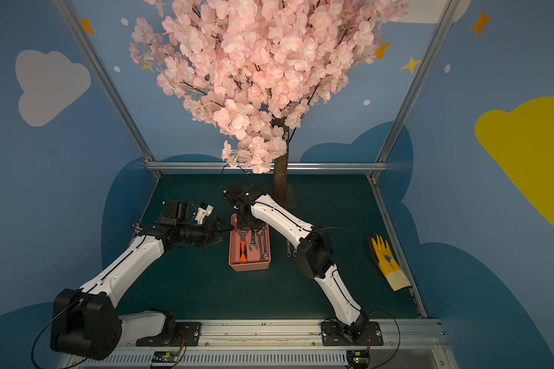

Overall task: Take out the wrench from the storage box
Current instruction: Pick up the wrench from the storage box, then place the wrench at the center of the board.

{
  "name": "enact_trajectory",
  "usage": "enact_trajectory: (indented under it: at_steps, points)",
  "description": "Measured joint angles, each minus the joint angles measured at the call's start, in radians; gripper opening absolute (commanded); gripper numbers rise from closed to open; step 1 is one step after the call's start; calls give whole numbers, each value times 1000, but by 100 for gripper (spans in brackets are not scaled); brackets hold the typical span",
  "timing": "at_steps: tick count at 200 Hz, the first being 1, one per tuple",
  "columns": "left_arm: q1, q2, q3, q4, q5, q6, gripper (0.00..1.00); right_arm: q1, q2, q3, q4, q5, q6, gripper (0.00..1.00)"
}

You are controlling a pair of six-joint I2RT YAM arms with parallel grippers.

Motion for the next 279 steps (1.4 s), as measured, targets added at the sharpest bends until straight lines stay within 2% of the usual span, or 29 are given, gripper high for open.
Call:
enact_trajectory:
  at_steps: [46, 88, 150, 177, 209, 279]
  points:
    - [-92, 51, 60, 24, -22, -39, 100, -21, -110, -93, -21, 34, -26, 0]
    - [-187, 114, 125, 67, -60, -76, 100, -98, -280, -348, 23, 26, -68, 0]
    - [-298, 218, 201, 101, -121, -127, 100, -284, -434, -716, 200, -16, -256, 0]
    - [-328, 247, 225, 106, -144, -144, 100, -364, -429, -812, 279, -50, -335, 0]
    - [-343, 272, 243, 113, -165, -156, 100, -420, -392, -840, 361, -82, -402, 0]
    - [-345, 291, 260, 97, -195, -164, 100, -446, -262, -839, 457, -153, -433, 0]
